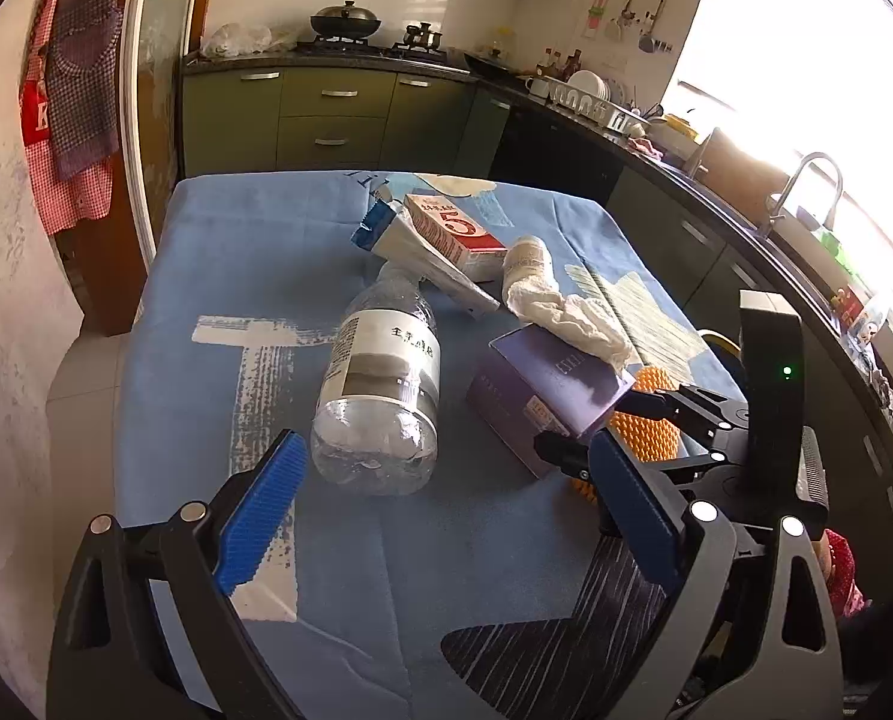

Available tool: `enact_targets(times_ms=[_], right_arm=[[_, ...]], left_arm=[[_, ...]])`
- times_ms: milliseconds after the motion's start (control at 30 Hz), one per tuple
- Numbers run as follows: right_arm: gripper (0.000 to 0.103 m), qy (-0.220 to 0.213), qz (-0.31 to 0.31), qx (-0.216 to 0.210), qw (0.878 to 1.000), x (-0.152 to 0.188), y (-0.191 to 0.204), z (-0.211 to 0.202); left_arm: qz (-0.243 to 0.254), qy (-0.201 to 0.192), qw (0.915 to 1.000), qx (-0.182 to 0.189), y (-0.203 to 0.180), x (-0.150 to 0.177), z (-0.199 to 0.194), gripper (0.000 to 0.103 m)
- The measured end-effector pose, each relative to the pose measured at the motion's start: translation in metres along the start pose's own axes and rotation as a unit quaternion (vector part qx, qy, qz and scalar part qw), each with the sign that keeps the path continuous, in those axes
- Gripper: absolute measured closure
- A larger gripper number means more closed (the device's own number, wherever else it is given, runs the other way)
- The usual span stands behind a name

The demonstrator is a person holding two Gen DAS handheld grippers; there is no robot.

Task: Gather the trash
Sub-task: 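Grasp the purple Radiant Lazy Cream box with the right tool, then carry the purple box over the bin and open the right tool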

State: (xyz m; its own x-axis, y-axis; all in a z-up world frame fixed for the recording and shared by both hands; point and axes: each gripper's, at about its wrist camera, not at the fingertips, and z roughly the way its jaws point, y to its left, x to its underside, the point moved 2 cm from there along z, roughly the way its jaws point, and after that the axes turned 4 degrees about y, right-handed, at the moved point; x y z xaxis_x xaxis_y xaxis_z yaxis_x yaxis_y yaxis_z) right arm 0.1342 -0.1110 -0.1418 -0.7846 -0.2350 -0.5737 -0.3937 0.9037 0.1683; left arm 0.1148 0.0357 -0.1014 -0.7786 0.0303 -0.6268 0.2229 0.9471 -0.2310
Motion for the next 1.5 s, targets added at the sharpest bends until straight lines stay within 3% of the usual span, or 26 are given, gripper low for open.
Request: enact_targets(times_ms=[233,433,800,1167,1367,1500], right_arm=[[0.027,0.041,0.064,-0.135,0.988,0.008,-0.023,-0.023],[0.027,0.041,0.065,-0.173,0.982,0.015,-0.026,-0.045],[0.028,-0.034,0.03,-0.132,0.99,0.01,-0.031,-0.109],[0.028,-0.075,0.075,-0.069,0.992,0.014,-0.084,-0.134],[0.028,-0.093,0.122,-0.013,0.988,0.028,-0.131,-0.148],[0.028,-0.111,0.184,0.05,0.975,0.048,-0.187,-0.166]], left_arm=[[-0.001,0.002,1.0,0.006,0.0,0.001,0.004,0.009],[0.005,-0.001,1.0,0.001,-0.004,-0.001,0.002,0.009],[0.022,-0.009,0.9997,0.0,-0.017,-0.003,-0.005,0.009],[0.042,-0.011,0.9991,0.005,-0.033,-0.004,-0.009,0.009],[0.059,-0.007,0.9982,0.01,-0.046,-0.007,-0.006,0.009],[0.068,-0.005,0.9975,0.017,-0.057,-0.009,-0.002,0.009]])
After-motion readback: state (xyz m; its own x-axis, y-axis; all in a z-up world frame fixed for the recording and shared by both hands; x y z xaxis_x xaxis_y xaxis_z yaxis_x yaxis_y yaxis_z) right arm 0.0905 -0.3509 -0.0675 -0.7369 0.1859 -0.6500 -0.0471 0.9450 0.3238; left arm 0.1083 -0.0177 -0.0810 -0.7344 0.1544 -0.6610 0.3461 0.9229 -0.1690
